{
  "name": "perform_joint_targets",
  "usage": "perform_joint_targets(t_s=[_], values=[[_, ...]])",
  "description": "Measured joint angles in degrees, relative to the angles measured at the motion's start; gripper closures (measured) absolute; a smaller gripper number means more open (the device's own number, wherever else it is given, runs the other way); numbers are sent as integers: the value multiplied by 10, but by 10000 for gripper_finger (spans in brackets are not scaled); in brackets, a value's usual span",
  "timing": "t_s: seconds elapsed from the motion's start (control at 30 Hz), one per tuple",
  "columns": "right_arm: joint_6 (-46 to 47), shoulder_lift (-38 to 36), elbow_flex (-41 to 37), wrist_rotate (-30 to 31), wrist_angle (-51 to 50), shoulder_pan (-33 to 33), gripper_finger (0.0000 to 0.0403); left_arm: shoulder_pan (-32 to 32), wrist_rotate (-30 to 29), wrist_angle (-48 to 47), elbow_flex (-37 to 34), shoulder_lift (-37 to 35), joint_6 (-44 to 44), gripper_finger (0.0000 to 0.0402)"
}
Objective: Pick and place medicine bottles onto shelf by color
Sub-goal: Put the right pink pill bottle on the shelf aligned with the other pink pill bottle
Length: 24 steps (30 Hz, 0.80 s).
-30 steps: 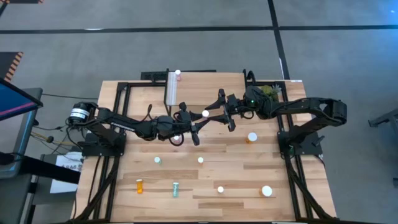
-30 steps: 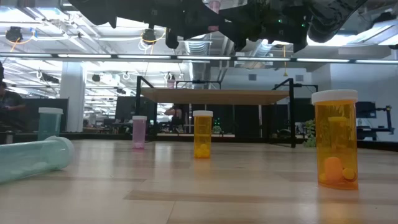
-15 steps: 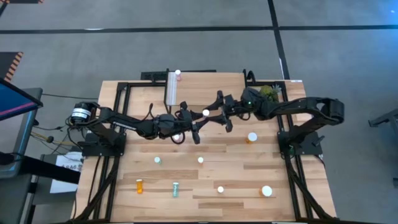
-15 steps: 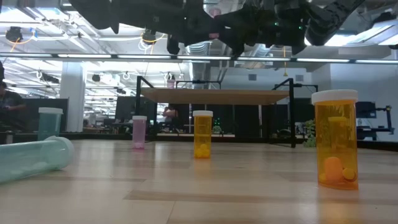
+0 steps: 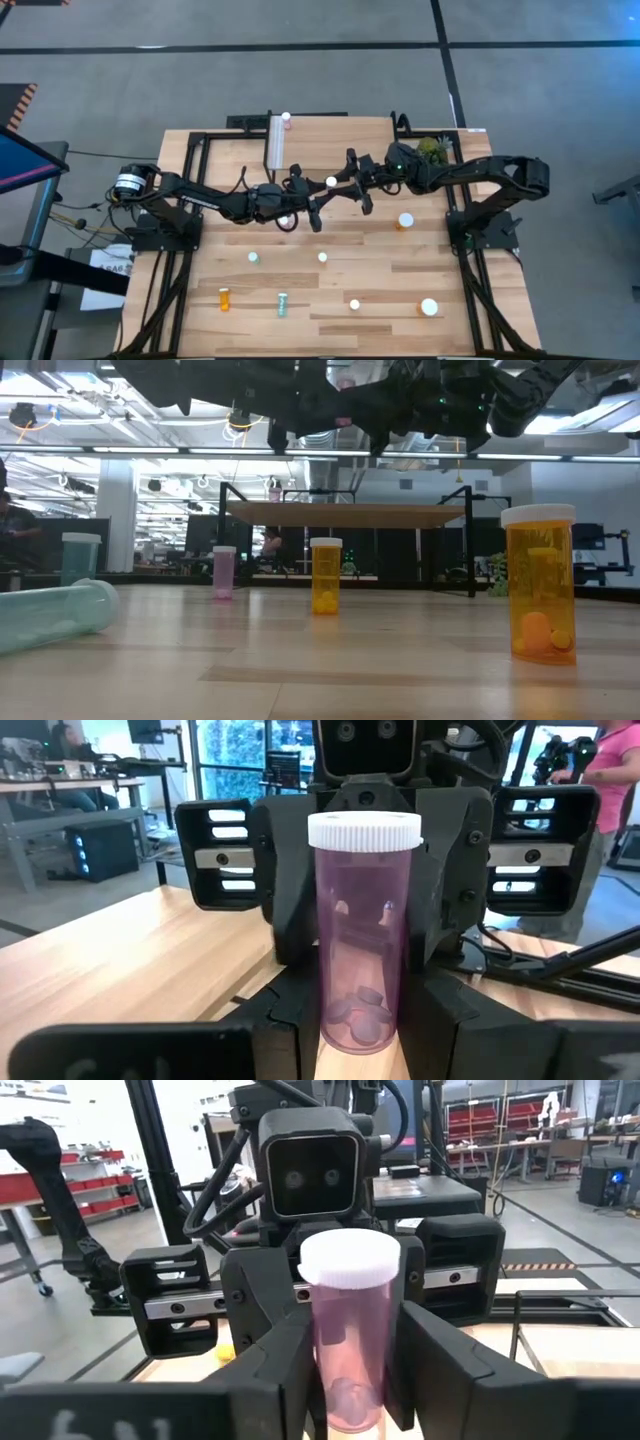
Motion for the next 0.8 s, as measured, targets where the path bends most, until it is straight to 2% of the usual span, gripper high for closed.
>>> perform_joint_targets(t_s=[0.17, 0.57, 0.8], values=[[0, 0, 0, 0, -2, 0, 277, 0, -6, -8, 0, 0, -1, 303], [2, 1, -1, 3, -6, -1, 276, -1, -9, -38, 2, -2, 2, 228], [3, 2, -2, 2, -19, -12, 275, -1, -55, -146, 3, -33, 1, 205]])
